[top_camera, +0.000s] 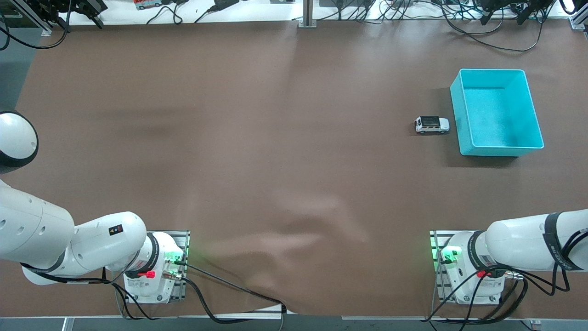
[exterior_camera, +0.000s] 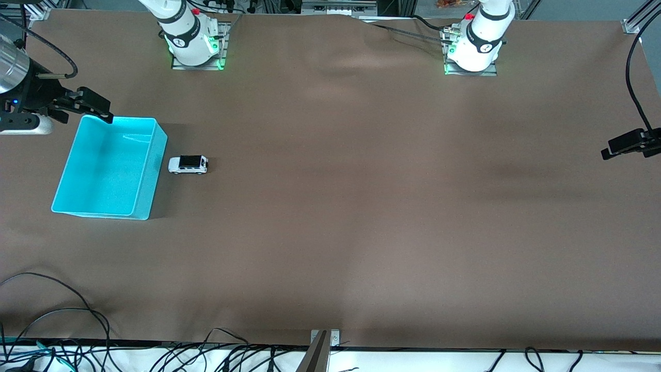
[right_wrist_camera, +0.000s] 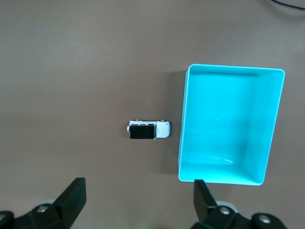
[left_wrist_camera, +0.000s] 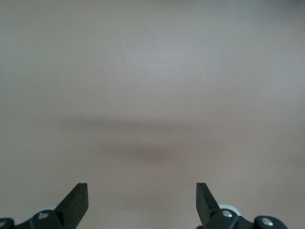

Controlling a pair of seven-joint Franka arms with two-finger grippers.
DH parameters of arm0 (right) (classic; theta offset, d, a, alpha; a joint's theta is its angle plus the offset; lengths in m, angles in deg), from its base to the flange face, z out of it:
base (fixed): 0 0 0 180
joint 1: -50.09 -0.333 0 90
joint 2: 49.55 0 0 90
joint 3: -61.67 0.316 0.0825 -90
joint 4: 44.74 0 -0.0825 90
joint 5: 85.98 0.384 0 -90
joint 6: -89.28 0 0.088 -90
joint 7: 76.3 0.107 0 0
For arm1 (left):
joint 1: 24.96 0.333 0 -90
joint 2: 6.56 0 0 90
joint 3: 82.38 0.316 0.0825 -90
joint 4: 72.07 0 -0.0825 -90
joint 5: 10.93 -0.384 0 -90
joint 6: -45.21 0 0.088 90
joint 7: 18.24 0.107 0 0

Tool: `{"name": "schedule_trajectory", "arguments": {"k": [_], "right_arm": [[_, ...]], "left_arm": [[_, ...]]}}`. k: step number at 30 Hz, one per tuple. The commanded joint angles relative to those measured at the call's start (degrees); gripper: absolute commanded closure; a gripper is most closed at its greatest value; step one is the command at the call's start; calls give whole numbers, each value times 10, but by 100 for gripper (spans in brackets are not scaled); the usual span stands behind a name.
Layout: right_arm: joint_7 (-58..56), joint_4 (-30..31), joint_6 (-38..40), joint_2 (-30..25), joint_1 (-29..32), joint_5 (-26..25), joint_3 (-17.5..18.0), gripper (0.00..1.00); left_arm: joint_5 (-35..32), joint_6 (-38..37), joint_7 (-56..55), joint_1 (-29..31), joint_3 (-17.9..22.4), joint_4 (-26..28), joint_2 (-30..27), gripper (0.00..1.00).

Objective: Wind and store white jeep toy

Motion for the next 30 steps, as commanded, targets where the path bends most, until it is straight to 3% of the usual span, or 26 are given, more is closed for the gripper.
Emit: {"name": "schedule_trajectory", "arguments": {"k": [1, 11, 22, 30], "right_arm": [[5, -9, 4, -1, 3, 0, 4, 0], [5, -9, 3, -1, 3, 1, 5, 0], [20, -9, 3, -2, 0, -4, 9, 0], [12, -9, 8, -2, 3, -5, 5, 0]], "left_arm": [[9, -10, 10, 0, 0, -2, -6, 0], [8, -9, 16, 0, -20, -3, -7, 0], [-14, -9, 10, 0, -68, -2, -7, 0], [-19, -10, 9, 3, -70, -2, -7, 0]]}}
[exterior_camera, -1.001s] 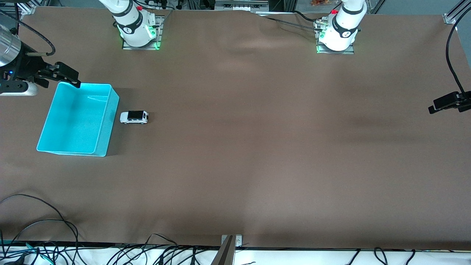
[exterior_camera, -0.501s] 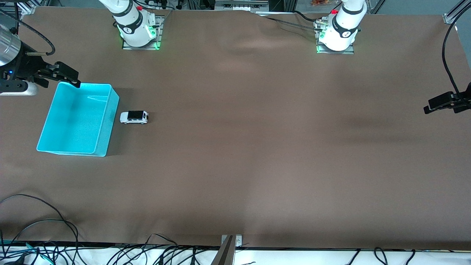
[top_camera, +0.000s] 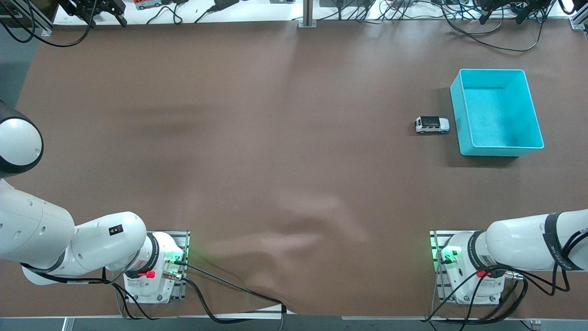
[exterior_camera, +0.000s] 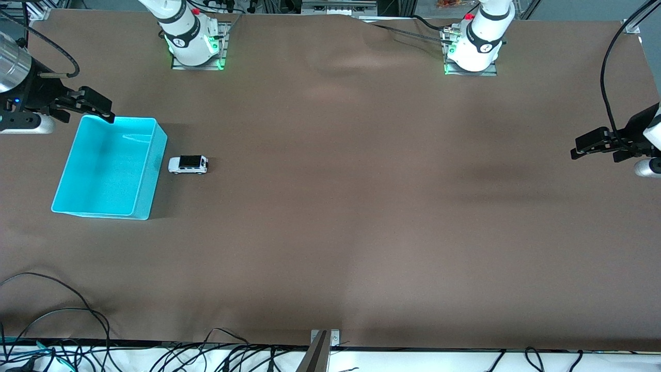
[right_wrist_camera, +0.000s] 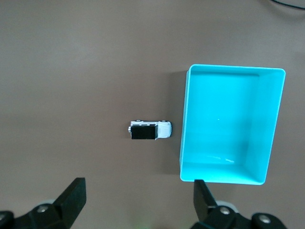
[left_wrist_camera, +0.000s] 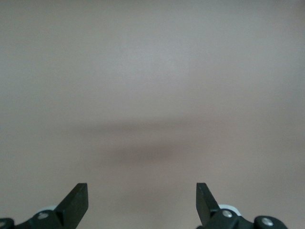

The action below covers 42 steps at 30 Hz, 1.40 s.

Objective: Wind and store white jeep toy

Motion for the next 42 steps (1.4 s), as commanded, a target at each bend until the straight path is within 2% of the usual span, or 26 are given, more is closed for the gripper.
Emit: {"name": "schedule_trajectory", "arguments": {"k": [1, 23, 30, 36, 42], "right_arm": [[5, -8, 7, -1, 3, -6, 1, 0], [10, -6, 13, 2, 3, -3, 4, 0], [13, -5, 12, 2, 2, -2, 5, 0], [13, -4, 13, 3, 2, 0, 4, 0], [13, 6, 9, 3, 2, 0, 5, 0]], "left_arm": [[-13, -11, 7, 3, -1, -2, -7, 0], [-13, -12, 7, -11, 8, -1, -7, 0], [-13, -18, 7, -82, 78, -1, -10, 0], [-13, -18, 7, -106, 96, -1, -12, 0], [-13, -20, 7, -159, 152, -1, -16, 0]]}}
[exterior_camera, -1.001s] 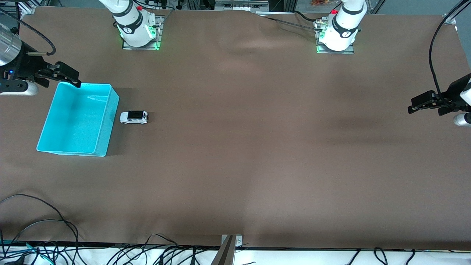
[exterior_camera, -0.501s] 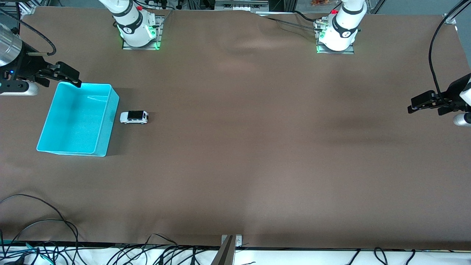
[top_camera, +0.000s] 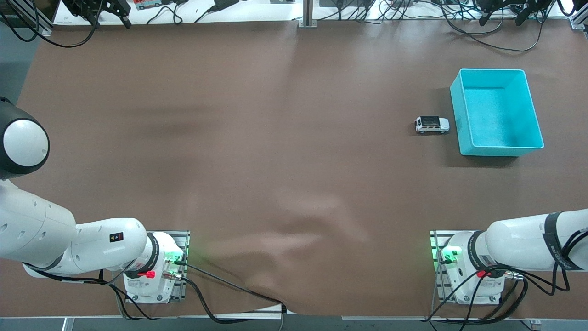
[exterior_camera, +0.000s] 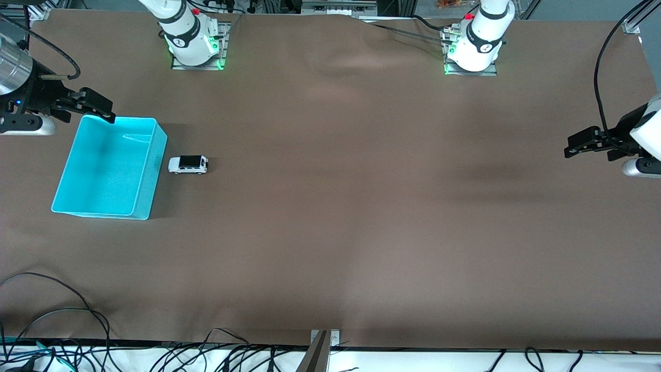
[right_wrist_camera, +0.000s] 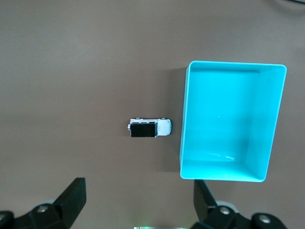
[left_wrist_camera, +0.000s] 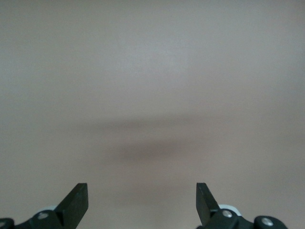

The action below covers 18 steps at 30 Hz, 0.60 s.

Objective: Wind and store white jeep toy

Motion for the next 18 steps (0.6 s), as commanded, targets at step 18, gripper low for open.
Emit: {"name": "schedule_trajectory", "arguments": {"k": [18], "right_arm": [[12, 126, -120, -18, 1, 1, 20, 0]], "left_arm": [[-12, -13, 6, -52, 53, 2, -21, 0]]}}
